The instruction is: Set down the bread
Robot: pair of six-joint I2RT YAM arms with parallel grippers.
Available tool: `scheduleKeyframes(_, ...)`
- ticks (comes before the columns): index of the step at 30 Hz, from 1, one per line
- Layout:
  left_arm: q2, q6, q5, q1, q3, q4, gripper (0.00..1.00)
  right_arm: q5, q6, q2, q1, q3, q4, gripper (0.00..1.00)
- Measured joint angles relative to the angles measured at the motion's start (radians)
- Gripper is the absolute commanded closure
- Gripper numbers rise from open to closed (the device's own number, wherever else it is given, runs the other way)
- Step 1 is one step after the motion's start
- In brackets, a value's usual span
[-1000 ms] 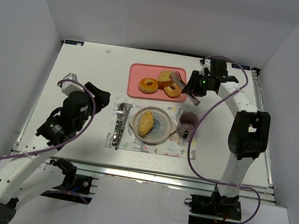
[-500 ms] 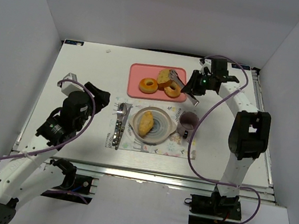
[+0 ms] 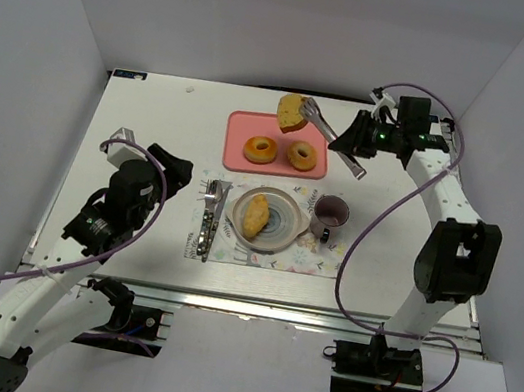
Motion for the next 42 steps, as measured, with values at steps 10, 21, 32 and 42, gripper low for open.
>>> scheduleKeyframes(10, -0.016, 0.002, 0.000, 0.000, 0.000, 0.010, 0.26, -0.212, -0.212, -0.288, 0.008, -0.354, -0.144, 0.96)
scheduleKeyframes(21, -0.022, 0.008, 0.020, 0.000, -0.002, 0.038, 0.26, -0.251, -0.377, -0.425, 0.037, -0.576, -0.268, 0.92)
scheduleKeyframes(32, -0.102, -0.005, 0.018, 0.000, -0.017, 0.026, 0.26, -0.213, -0.404, -0.403, 0.043, -0.600, -0.301, 0.58)
scheduleKeyframes(42, -0.104, -0.008, 0.015, 0.000, -0.017, 0.022, 0.26, -0.200, -0.404, -0.389, 0.043, -0.546, -0.293, 0.54)
